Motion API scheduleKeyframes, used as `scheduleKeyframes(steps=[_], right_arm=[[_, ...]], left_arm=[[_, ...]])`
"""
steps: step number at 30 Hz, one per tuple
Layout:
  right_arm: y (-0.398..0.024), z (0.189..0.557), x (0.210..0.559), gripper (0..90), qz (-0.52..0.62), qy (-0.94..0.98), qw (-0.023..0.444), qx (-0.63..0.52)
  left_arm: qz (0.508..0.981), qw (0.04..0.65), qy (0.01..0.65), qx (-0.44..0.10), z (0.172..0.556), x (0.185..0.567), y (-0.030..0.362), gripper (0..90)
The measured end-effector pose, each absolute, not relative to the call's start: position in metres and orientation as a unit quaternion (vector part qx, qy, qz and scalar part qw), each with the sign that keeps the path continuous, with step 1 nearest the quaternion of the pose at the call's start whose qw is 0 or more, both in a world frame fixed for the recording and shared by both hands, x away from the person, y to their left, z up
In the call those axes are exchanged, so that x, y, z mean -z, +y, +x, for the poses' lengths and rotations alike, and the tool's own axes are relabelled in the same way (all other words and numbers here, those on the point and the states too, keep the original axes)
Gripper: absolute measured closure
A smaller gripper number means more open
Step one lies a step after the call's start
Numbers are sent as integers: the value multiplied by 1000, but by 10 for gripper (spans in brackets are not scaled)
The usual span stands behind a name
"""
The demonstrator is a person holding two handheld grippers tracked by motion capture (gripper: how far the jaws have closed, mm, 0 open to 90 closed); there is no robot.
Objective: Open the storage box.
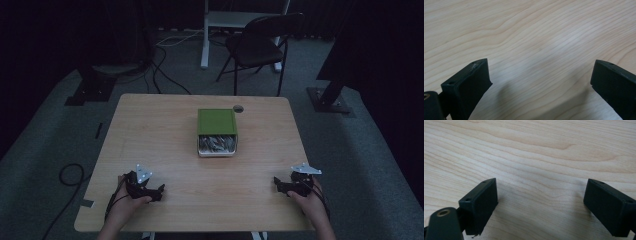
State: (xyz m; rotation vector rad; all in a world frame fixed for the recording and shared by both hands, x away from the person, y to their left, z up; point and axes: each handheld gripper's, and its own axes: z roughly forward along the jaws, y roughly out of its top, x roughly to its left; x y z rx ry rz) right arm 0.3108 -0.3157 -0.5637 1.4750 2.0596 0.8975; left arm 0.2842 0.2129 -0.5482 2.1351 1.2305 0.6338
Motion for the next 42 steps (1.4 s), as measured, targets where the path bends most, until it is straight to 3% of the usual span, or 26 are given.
scheduleKeyframes(steps=[22, 42], right_arm=[[-316, 311, 564, 116, 535, 746, 225, -326], [-316, 311, 564, 117, 536, 746, 224, -326]], left_arm=[[839, 308, 367, -258, 300, 536, 149, 30], [863, 281, 255, -333, 303, 536, 98, 30]])
